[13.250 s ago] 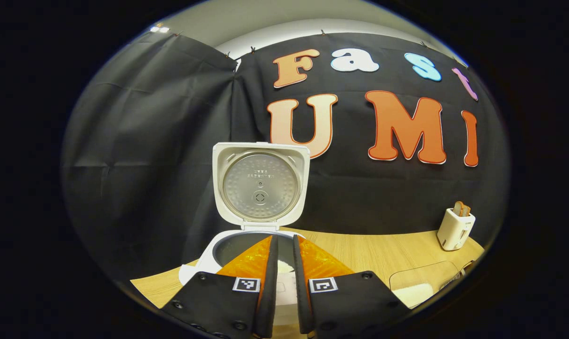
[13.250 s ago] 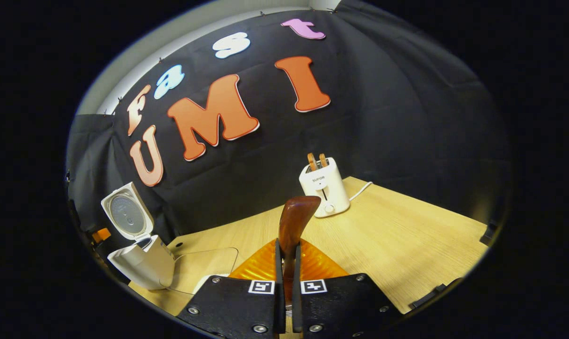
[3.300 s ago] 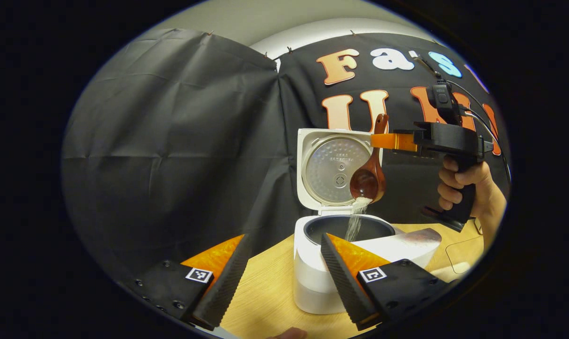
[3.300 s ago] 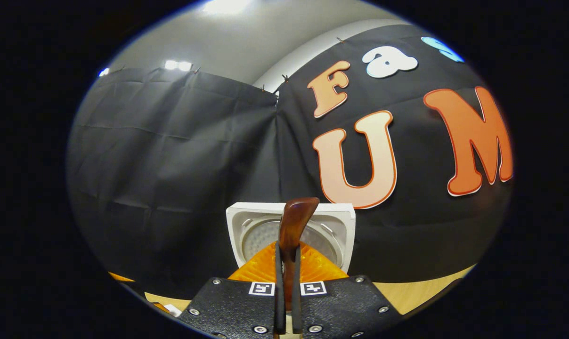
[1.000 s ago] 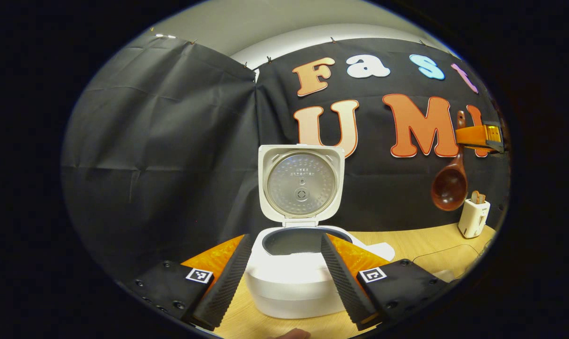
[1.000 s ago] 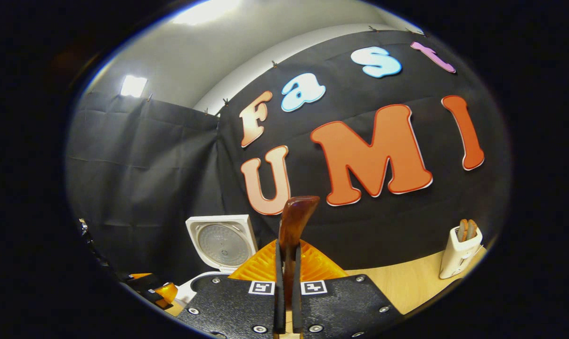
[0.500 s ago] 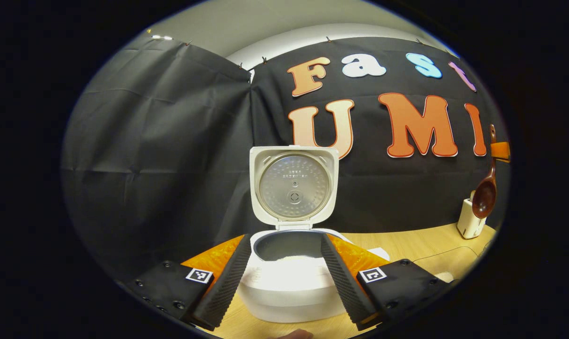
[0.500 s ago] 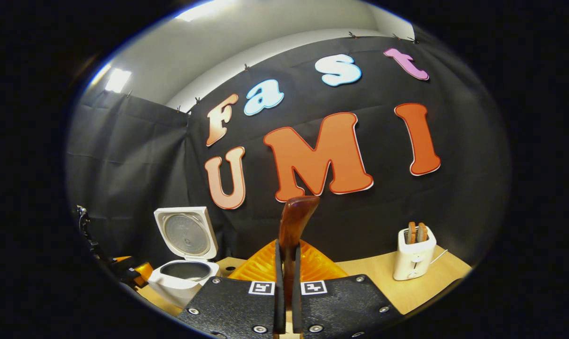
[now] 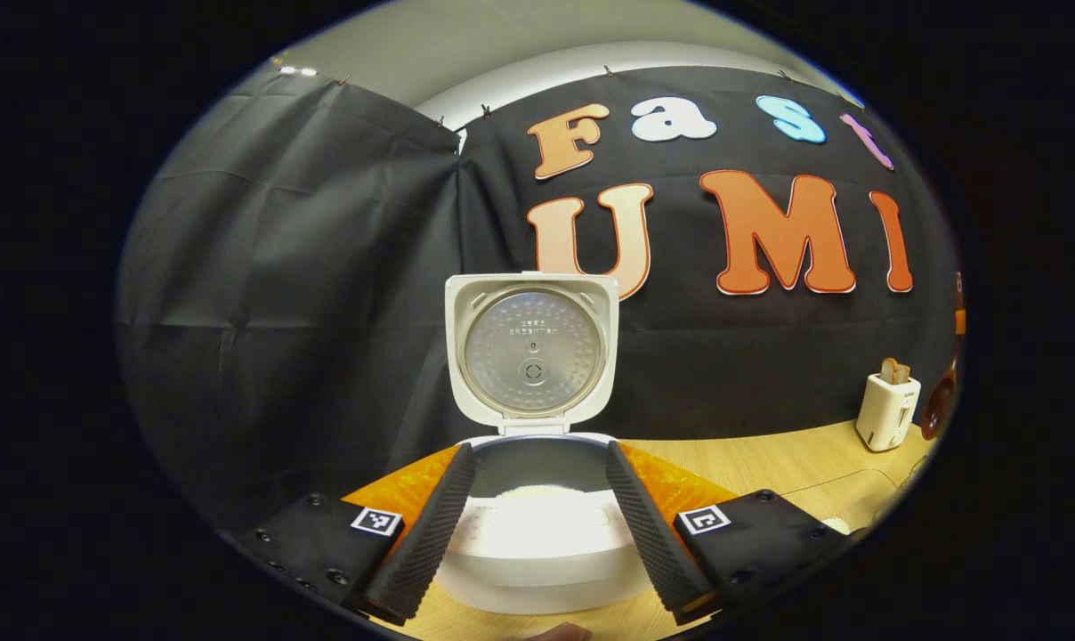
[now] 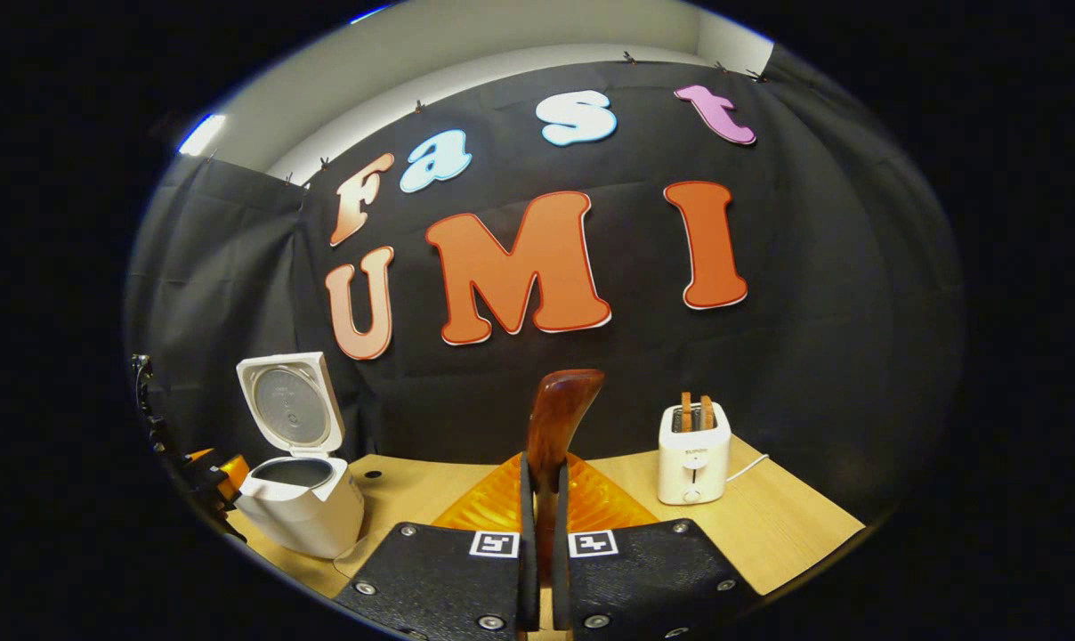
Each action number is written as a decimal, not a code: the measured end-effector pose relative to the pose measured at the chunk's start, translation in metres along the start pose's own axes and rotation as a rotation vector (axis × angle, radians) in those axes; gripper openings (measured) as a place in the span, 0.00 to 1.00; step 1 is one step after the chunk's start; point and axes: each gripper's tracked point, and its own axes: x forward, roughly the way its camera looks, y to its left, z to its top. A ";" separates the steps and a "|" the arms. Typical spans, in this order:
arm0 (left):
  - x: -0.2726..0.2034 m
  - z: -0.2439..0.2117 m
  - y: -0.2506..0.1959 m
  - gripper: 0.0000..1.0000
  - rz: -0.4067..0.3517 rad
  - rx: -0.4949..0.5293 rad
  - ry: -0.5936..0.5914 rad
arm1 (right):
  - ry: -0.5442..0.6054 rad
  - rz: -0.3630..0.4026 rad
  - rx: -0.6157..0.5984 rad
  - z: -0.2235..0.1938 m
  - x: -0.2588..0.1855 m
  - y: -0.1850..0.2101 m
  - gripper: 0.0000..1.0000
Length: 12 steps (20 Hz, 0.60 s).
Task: Close the left gripper, press the button to open the rice cooker; take a wooden spoon from the chopstick holder with the right hand, scoop a spoonful of rice and pour it into the rice cooker, then put the wooden spoon back into the chopstick holder.
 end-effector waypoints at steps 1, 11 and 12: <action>-0.001 -0.001 -0.002 0.95 -0.003 -0.004 0.002 | 0.008 -0.012 0.000 -0.004 -0.002 -0.006 0.06; 0.007 0.008 -0.016 0.97 0.004 0.010 -0.010 | 0.149 -0.130 0.067 -0.063 -0.014 -0.050 0.06; 0.009 0.009 -0.017 0.95 0.006 0.013 -0.008 | 0.135 -0.138 0.091 -0.062 -0.015 -0.054 0.06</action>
